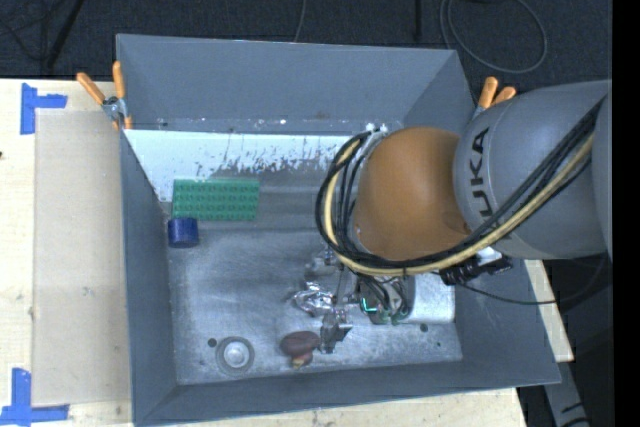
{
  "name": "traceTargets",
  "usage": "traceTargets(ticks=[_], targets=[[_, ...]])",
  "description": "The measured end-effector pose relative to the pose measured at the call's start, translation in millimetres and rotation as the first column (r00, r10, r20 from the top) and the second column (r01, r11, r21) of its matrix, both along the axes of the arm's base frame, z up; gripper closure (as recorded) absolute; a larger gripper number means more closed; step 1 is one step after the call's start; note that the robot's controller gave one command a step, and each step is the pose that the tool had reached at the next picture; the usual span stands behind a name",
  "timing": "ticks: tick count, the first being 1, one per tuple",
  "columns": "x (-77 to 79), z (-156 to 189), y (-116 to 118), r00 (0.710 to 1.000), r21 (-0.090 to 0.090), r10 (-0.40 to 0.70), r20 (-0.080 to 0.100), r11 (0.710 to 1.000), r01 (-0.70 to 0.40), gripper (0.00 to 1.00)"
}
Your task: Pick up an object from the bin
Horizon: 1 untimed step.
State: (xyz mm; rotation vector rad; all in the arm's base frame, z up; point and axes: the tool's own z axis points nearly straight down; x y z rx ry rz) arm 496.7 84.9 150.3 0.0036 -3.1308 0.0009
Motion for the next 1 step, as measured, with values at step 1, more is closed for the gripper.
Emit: traceTargets(ticks=[1], targets=[[44.6, -78.8, -35.2, 0.974, 0.002, 0.227, 0.013, 0.974, -0.227, 0.0]])
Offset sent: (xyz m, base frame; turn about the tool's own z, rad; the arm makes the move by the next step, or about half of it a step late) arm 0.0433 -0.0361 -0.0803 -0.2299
